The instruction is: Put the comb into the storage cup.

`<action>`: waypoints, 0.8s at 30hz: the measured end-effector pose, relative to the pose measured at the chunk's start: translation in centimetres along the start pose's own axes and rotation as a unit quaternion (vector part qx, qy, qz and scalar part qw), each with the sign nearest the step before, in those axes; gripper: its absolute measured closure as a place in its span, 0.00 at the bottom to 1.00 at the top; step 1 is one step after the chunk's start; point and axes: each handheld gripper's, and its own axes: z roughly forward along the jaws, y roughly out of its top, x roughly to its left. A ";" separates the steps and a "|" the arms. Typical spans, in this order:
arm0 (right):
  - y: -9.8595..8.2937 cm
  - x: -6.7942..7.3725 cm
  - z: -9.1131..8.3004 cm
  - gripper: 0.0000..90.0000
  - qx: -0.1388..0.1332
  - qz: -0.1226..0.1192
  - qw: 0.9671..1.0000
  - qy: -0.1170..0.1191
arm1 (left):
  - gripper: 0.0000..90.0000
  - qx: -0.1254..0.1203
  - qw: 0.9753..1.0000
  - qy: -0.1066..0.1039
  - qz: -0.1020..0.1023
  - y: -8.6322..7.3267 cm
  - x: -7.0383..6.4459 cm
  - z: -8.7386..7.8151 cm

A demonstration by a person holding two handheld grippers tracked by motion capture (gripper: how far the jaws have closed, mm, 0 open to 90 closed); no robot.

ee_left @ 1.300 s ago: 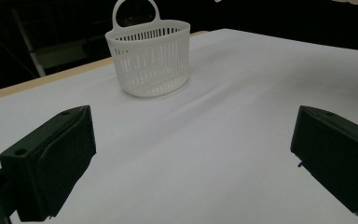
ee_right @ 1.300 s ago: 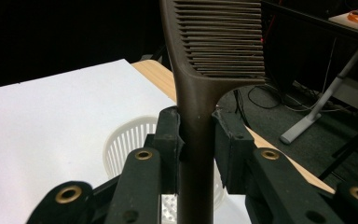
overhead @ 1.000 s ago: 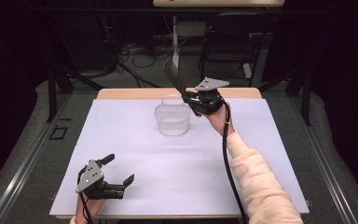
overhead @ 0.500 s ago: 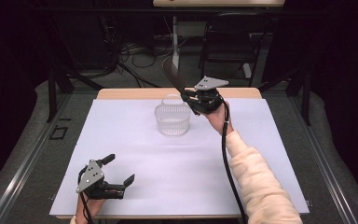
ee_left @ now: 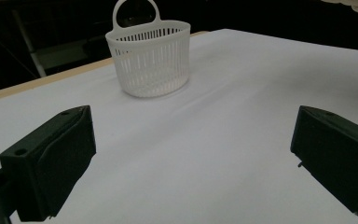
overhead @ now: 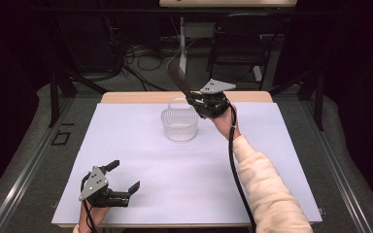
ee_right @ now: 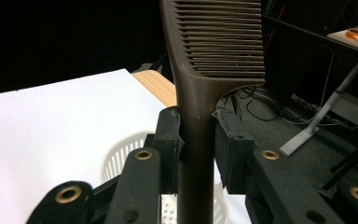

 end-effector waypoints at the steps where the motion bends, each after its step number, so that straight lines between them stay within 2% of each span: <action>1: 0.0 0.0 0.1 0.81 -0.001 -0.001 1.000 0.001 | 0.00 0.000 1.000 0.000 0.000 0.0 0.0 0.0; 14: -0.3 -0.1 1.2 0.81 -0.001 -0.004 1.000 0.003 | 0.00 0.000 1.000 0.000 0.000 0.0 0.0 0.0; 24: -0.2 -0.3 2.2 0.81 0.006 -0.010 1.000 0.014 | 0.00 0.000 1.000 -0.001 -0.001 0.0 0.0 0.0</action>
